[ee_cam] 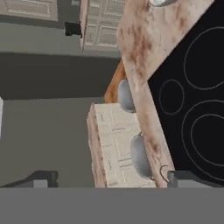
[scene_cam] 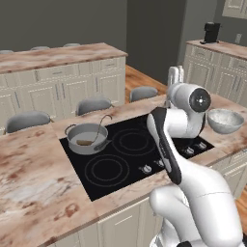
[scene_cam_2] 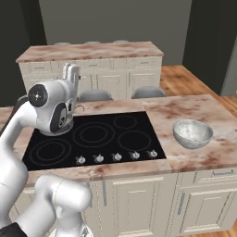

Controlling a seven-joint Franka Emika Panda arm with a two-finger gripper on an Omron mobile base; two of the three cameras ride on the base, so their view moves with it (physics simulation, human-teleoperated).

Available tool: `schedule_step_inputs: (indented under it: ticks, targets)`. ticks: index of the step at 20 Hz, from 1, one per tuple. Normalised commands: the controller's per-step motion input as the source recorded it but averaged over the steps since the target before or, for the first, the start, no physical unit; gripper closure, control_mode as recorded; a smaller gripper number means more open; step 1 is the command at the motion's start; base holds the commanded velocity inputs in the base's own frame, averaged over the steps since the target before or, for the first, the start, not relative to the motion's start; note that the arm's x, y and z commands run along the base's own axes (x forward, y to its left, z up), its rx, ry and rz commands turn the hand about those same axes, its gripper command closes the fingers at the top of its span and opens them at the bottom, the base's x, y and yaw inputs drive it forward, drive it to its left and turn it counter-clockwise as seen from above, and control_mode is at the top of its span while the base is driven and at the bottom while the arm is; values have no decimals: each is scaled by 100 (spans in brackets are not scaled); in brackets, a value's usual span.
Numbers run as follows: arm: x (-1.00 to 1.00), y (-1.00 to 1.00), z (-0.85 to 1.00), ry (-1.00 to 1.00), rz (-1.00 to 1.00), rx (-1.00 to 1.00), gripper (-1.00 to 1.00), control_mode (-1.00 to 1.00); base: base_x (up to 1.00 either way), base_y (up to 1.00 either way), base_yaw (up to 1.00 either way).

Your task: Open the cabinet and move the ladle to the pot. Then close the cabinet.

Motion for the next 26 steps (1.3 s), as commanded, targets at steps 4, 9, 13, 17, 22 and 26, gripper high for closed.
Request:
schedule_step_inputs:
  ticks: [4,9,13,17,22,26]
  targets:
    - [-9,8,3,0,0,-52,-100,-100,0,0,0]
    - [-1,0,5,4,0,-48,-100,-100,0,0,0]
    - [-5,-1,0,12,0,-45,-100,-100,0,0,0]
    - [-16,-4,0,11,0,-46,-100,-100,0,0,0]
    - [-12,0,0,11,0,-45,-100,-100,0,0,0]
    - [-23,0,0,13,0,-35,-100,-100,0,0,0]
